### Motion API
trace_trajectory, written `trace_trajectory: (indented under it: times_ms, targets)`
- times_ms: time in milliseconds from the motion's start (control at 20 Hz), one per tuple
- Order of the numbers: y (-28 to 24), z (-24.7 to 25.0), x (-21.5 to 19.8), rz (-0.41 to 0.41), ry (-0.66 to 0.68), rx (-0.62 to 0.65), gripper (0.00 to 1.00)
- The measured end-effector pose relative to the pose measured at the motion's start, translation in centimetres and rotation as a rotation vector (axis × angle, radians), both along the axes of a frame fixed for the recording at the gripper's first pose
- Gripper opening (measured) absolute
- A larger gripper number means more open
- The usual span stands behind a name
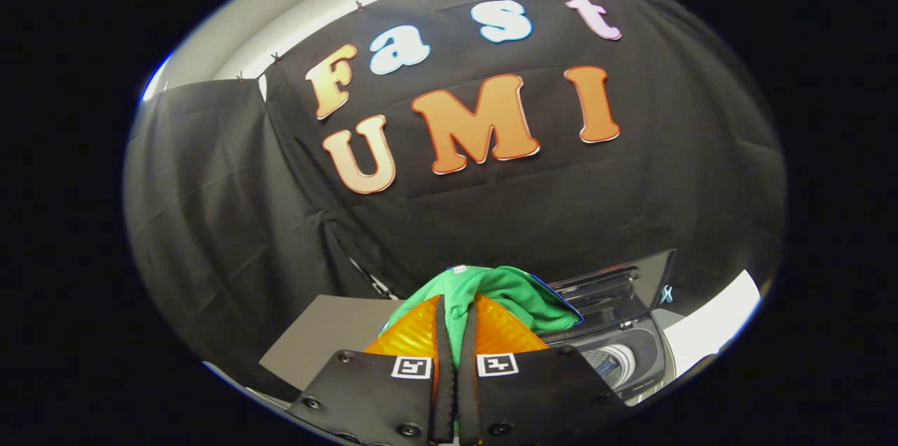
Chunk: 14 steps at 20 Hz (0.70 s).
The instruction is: Put the clothes into the washing machine and then close the washing machine lid.
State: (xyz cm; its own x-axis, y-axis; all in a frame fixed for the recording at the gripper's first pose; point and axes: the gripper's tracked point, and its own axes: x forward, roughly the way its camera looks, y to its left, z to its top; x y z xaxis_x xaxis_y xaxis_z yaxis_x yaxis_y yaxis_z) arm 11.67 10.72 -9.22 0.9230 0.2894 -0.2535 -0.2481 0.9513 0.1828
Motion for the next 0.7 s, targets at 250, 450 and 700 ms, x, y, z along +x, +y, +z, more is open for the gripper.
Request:
trace_trajectory:
  times_ms: [250, 450, 700]
  targets:
    - [-6.4, -0.5, 2.3, -0.078, 0.003, 0.0, 0.1]
    - [-10.6, -1.4, 3.9, -0.12, 0.026, -0.014, 0.1]
    - [-15.2, -4.2, 6.1, -0.15, 0.071, -0.013, 0.1]
